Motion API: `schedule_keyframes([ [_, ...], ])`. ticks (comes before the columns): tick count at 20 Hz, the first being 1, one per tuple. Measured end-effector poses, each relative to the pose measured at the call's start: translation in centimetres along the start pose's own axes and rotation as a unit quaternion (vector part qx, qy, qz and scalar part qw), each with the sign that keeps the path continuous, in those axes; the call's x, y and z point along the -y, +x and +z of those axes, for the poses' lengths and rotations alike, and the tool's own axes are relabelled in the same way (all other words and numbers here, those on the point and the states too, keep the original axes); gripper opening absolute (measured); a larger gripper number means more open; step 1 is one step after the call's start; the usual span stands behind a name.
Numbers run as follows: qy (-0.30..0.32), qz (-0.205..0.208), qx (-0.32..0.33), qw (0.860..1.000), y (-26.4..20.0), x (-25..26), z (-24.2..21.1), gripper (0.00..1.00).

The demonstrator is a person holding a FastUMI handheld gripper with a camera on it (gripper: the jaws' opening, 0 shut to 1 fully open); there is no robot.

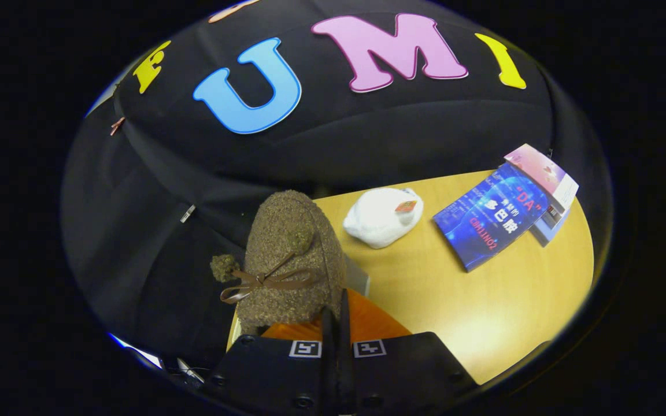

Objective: Open the storage box then place both shoes into the box .Put the left shoe in first, then the right shoe, with the right side of both shoes facing outward in a uniform manner.

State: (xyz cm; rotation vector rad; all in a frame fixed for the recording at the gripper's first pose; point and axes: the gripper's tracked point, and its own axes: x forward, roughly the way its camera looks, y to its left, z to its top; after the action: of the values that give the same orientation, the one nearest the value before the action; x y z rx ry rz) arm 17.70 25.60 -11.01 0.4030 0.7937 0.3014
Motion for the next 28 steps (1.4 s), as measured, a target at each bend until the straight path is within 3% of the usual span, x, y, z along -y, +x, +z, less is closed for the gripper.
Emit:
schedule_keyframes([
  [14,-0.014,-0.136,-0.014,0.991,8.2,-1.4,-4.6,0.09],
  [18,-0.016,-0.137,-0.028,0.99,8.8,-2.0,-6.3,0.17],
  [20,-0.014,-0.123,-0.028,0.992,8.5,-3.1,-6.7,0.26],
  [22,-0.024,-0.104,-0.013,0.994,7.5,-4.3,-6.1,0.43],
  [23,-0.03,-0.094,-0.006,0.995,6.4,-4.9,-5.6,0.58],
  [26,-0.056,-0.071,0.026,0.996,3.6,-5.4,-3.9,0.75],
  [27,-0.068,-0.072,0.039,0.994,2.7,-4.8,-3.3,0.9],
  [28,-0.079,-0.072,0.05,0.993,1.5,-4.4,-2.7,0.98],
])
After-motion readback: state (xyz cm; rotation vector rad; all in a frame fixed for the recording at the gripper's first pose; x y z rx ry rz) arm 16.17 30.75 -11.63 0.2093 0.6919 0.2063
